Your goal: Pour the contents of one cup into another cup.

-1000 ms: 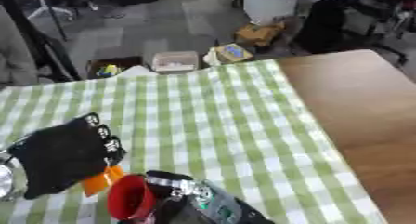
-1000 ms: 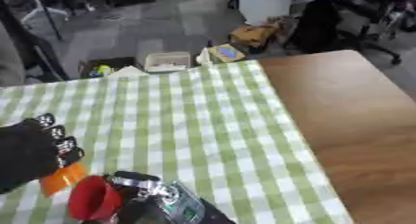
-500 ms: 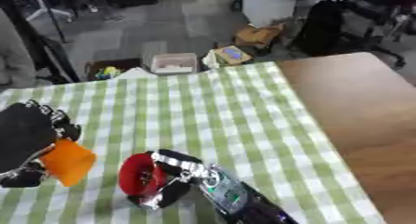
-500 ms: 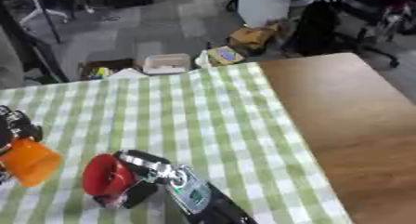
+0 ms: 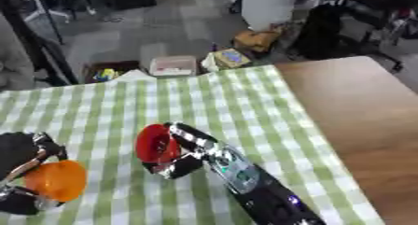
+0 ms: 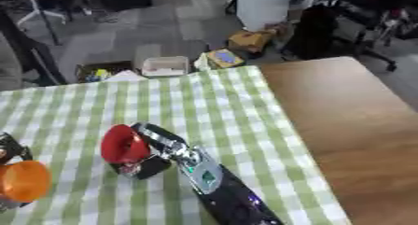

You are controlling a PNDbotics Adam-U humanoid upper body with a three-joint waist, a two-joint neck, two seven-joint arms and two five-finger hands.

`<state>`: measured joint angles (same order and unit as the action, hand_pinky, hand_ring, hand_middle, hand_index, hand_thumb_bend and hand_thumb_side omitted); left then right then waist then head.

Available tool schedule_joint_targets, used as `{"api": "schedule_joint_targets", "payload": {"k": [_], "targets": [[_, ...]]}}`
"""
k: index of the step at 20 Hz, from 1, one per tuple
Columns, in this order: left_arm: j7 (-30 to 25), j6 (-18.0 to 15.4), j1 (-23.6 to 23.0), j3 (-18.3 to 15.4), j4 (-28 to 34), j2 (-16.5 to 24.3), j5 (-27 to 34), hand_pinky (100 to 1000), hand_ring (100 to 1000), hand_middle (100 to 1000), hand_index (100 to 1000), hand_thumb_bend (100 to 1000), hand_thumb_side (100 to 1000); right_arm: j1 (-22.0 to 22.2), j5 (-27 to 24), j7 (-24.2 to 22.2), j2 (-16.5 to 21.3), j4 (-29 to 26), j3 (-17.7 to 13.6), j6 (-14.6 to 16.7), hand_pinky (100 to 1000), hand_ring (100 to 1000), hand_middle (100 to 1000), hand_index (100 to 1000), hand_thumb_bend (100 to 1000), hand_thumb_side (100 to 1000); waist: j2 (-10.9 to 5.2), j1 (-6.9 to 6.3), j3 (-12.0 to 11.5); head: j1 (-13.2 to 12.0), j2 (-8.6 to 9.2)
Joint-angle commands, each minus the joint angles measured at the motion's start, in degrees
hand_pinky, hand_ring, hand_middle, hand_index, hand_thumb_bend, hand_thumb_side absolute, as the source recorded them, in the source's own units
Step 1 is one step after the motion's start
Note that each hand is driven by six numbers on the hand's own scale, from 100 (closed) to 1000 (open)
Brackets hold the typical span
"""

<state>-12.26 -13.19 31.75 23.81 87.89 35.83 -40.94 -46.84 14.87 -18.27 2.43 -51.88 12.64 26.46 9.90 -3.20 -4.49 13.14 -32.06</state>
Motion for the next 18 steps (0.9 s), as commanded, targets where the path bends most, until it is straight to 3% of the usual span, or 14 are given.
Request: {"api": "schedule_joint_targets", "payload": {"k": [1,5,6,8,11,12,14,18], "targets": [[-0.8,-0.5,-0.4,-1.5,1.3,-0.3,9.6,100,106,245,626,100,253,-1.5,5.5,2.5,0.7,0.6,-1.6,2.0,456,372,214,447,100,150,-0.64,0.06,0.1,-0.1,0.97],[-0.2,-0.8,-2.6,-3.8,4.4,-1.3,21.8,100,242,368,666,100,254,-1.4,13.6,6.0,0.7,2.1,-3.2,4.9,512,454,255,475,100,211,-0.28,0.3,0.2,-0.2,1.1],[0.1,-0.5,-3.3,-4.6,5.4,-1.2,23.9,100,281,405,683,100,307,-1.3,15.0,7.1,0.9,2.7,-3.8,5.1,541,480,281,496,100,255,-0.25,0.34,0.2,-0.2,1.1],[0.9,0.6,-4.7,-6.1,7.1,-1.2,27.2,192,361,478,730,100,604,-1.2,16.8,9.2,1.3,3.7,-4.7,5.2,628,563,381,599,244,424,-0.25,0.39,0.1,-0.1,1.11],[2.2,1.9,-6.9,-7.7,9.2,-1.2,30.8,247,406,519,767,100,879,-1.2,18.0,11.2,1.7,4.2,-5.6,5.5,785,710,544,777,551,611,-0.32,0.42,0.0,0.0,1.15],[2.4,2.2,-7.6,-8.0,9.7,-1.3,31.8,255,414,524,771,100,945,-1.2,18.1,11.6,1.9,4.2,-5.8,5.7,815,738,577,814,641,596,-0.34,0.44,-0.1,0.0,1.18],[2.6,2.5,-8.9,-8.5,10.4,-1.9,33.2,284,448,554,794,100,1000,-1.3,18.2,12.2,2.1,4.0,-6.3,5.9,859,780,628,859,698,606,-0.36,0.5,-0.1,0.1,1.23],[2.9,2.5,-11.3,-9.4,10.8,-3.4,34.9,316,479,584,817,210,1000,-1.6,18.5,13.9,2.8,2.2,-7.0,6.3,903,822,686,897,731,630,-0.34,0.8,-0.2,0.1,1.24]]}}
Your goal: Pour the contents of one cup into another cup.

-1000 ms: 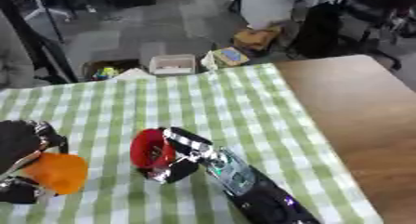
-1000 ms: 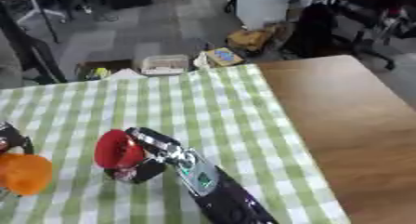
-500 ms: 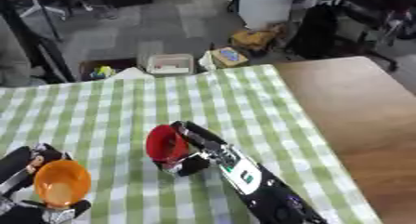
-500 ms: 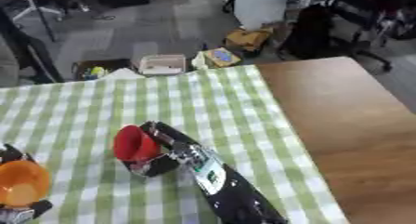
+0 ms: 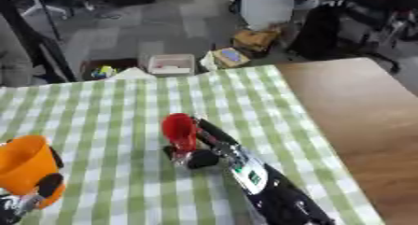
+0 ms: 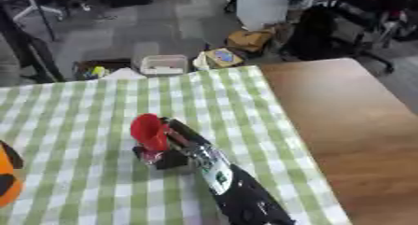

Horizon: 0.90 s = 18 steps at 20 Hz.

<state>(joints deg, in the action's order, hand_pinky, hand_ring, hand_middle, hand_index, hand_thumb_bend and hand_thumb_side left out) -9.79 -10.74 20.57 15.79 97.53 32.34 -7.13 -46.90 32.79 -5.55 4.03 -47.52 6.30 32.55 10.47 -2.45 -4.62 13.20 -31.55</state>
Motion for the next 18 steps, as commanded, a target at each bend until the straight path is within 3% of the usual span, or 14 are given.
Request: {"api": "schedule_joint_targets", "payload": {"k": [1,5,10,14,18], "targets": [[1.0,-0.1,-0.6,-1.7,1.2,-0.1,1.1,318,481,586,819,225,1000,-1.7,0.7,1.6,1.3,-2.7,-0.8,0.2,906,826,693,900,734,632,-0.89,0.13,-0.1,0.0,0.74],[3.7,-0.7,-1.7,-2.5,1.0,-0.8,-0.9,329,495,597,819,264,992,-2.2,2.0,2.8,2.3,-4.1,-1.3,0.1,915,835,725,909,754,635,-0.86,0.46,-0.1,-0.1,0.82],[6.4,-2.0,-2.8,-3.2,0.4,-0.5,-7.7,340,497,593,803,281,956,-2.3,3.0,2.8,3.6,-4.2,-1.8,0.1,917,827,731,911,761,614,-0.81,0.69,0.0,-0.2,0.88],[7.7,-2.5,-3.8,-3.5,-1.3,-0.8,-11.2,342,496,592,802,273,968,-2.2,7.1,3.2,4.4,-4.7,-2.0,0.5,929,840,732,932,787,672,-0.72,0.71,0.1,-0.2,0.93],[8.5,-2.8,-4.5,-3.7,-2.1,-1.0,-12.2,341,497,593,803,265,975,-1.9,10.5,5.3,4.7,-4.7,-2.9,0.0,923,836,730,930,781,666,-0.64,0.68,0.2,-0.3,0.87]]}}
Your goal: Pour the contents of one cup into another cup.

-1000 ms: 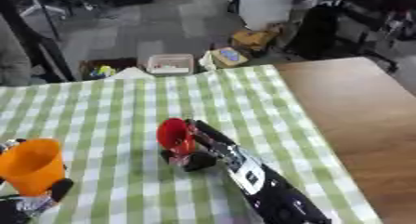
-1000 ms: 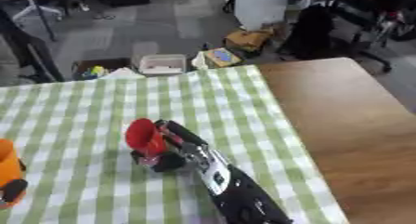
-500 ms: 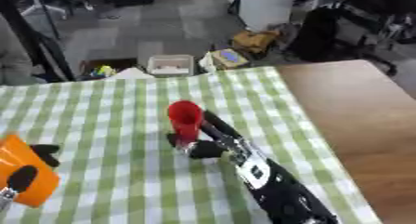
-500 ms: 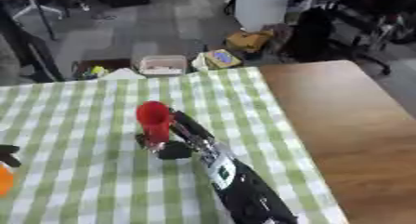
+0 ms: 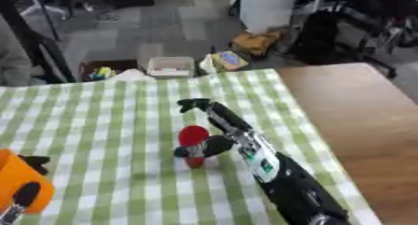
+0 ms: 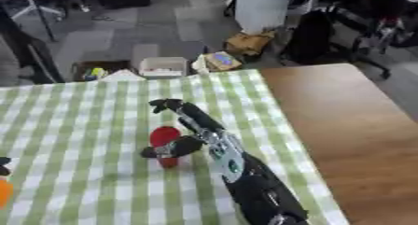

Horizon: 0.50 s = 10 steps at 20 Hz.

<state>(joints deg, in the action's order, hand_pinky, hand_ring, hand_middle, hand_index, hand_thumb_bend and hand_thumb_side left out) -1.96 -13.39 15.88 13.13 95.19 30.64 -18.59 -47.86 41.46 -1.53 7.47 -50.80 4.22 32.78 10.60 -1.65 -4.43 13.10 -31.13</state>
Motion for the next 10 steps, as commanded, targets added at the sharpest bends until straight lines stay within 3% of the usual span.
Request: {"api": "schedule_joint_targets", "payload": {"k": [1,5,10], "targets": [[0.9,-0.2,0.1,-1.1,0.1,0.7,-0.9,342,497,593,803,266,975,-0.9,2.1,1.8,1.4,-1.6,-1.0,-0.4,923,835,729,929,780,663,-0.76,-0.13,0.0,-0.2,0.45],[1.4,-0.3,0.2,-1.4,-0.4,1.0,-2.3,354,506,599,806,292,952,-1.0,0.9,3.4,2.4,-3.7,-2.0,-1.4,915,817,706,923,769,651,-0.76,-0.04,0.0,-0.2,0.43],[3.4,0.6,1.3,-1.5,-3.8,1.1,-7.2,448,589,676,851,409,934,-1.0,-2.9,4.5,4.2,-9.6,-3.0,-3.1,912,807,686,917,766,633,-0.77,0.09,0.3,-0.4,0.53]]}}
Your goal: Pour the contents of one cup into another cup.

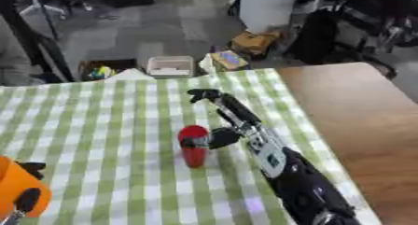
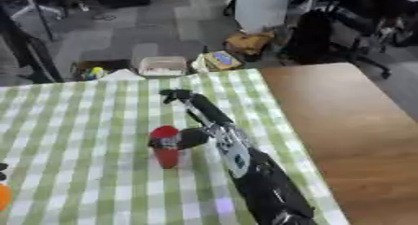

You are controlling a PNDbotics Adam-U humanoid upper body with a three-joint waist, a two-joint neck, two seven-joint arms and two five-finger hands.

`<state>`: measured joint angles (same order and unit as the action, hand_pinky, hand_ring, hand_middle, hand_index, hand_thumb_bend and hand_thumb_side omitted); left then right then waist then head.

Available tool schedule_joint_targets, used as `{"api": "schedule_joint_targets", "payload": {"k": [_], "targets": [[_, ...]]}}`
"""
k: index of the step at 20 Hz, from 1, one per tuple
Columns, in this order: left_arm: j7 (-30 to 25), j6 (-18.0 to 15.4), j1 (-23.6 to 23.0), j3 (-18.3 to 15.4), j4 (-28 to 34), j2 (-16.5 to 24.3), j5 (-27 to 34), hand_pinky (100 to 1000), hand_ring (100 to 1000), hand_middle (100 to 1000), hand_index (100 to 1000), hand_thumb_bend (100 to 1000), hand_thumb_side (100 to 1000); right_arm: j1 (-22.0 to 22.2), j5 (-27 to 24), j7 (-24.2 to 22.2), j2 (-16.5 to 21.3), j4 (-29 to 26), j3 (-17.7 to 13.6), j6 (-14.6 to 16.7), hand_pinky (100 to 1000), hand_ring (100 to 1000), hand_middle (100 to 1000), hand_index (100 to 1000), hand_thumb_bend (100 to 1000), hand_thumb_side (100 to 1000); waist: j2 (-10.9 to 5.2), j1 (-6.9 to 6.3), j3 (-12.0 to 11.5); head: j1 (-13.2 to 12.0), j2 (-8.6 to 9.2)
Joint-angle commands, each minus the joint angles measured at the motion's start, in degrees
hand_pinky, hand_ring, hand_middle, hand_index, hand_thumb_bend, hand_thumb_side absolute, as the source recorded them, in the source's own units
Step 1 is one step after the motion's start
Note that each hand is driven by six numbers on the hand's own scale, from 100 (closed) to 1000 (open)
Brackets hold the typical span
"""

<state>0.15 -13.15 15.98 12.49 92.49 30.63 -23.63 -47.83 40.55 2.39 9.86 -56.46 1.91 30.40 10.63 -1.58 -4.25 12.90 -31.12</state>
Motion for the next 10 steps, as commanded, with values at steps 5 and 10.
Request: {"api": "schedule_joint_targets", "payload": {"k": [5,10], "targets": [[6.1,0.7,3.4,-0.7,-6.6,0.0,-5.3,485,631,715,882,593,877,-0.5,-5.8,0.2,2.7,-9.5,-0.7,-2.3,910,803,669,914,763,630,-0.69,0.16,0.4,-0.4,0.59],[11.1,0.5,5.4,-0.9,-10.9,-1.2,-6.5,486,639,725,891,691,829,0.4,-8.6,-0.9,2.8,-12.4,-0.6,-3.3,908,798,653,909,759,630,-0.58,0.27,0.8,-0.6,0.69]]}}
